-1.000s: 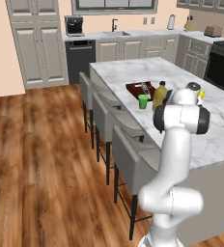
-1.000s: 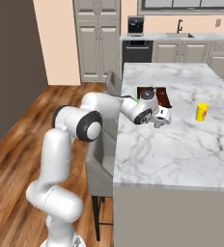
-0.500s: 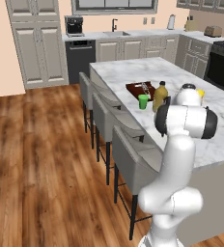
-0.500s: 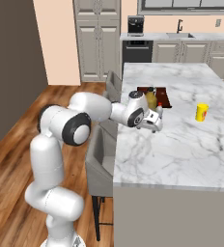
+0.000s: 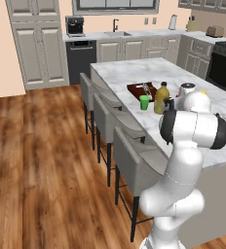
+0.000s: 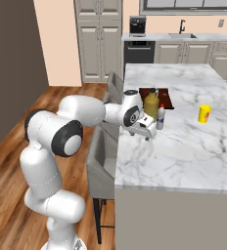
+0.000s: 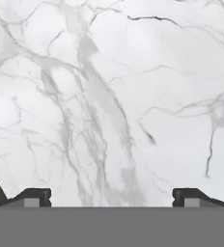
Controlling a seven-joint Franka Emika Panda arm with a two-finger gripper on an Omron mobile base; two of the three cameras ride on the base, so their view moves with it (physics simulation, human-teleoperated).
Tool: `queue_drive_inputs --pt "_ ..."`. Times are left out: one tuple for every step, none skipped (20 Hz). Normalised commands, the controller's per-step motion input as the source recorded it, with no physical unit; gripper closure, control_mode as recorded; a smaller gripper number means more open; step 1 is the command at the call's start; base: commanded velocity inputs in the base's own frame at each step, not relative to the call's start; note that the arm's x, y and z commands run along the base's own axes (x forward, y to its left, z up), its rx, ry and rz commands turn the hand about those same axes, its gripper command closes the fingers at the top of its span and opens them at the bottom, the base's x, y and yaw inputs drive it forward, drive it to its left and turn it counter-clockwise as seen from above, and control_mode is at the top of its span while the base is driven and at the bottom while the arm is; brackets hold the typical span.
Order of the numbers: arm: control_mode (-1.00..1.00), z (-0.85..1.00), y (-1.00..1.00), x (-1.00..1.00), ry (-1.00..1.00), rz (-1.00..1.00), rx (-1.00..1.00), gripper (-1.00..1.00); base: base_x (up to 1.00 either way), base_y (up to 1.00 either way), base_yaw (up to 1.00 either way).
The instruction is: Place the drinks on the dining counter in a tight cluster.
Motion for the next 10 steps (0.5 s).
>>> queue_drive_inputs --pt "-1.00 -0.06 0.28 -0.66 0.00 -0.09 0.04 -1.00 0.00 0.00 0.00" --pt "-1.00 -0.07 0.27 -0.65 0.00 -0.09 0.04 -1.00 0.00 0.00 0.00" --pt "-1.00 -0.10 0.27 -0.68 0.00 -0.08 0.04 -1.00 0.00 0.00 0.00" --pt "-1.00 -0.10 0.24 -0.68 0.00 -0.07 0.05 -1.00 0.00 0.00 0.00" --pt "-1.00 -0.11 0.23 -0.70 0.00 -0.06 0.05 -1.00 0.00 0.00 0.00" --pt "-1.00 -0.11 0.23 -0.69 0.00 -0.06 0.05 -1.00 0.00 0.00 0.00" --pt "-1.00 -0.11 0.24 -0.72 0.00 -0.05 0.05 -1.00 0.00 0.00 0.00" --pt "-1.00 -0.12 0.25 -0.72 0.00 -0.05 0.05 -1.00 0.00 0.00 0.00" --pt "-1.00 -0.11 0.26 -0.72 0.00 -0.05 0.05 -1.00 0.00 0.00 0.00" --pt "-1.00 -0.10 0.27 -0.71 0.00 -0.05 0.04 -1.00 0.00 0.00 0.00"
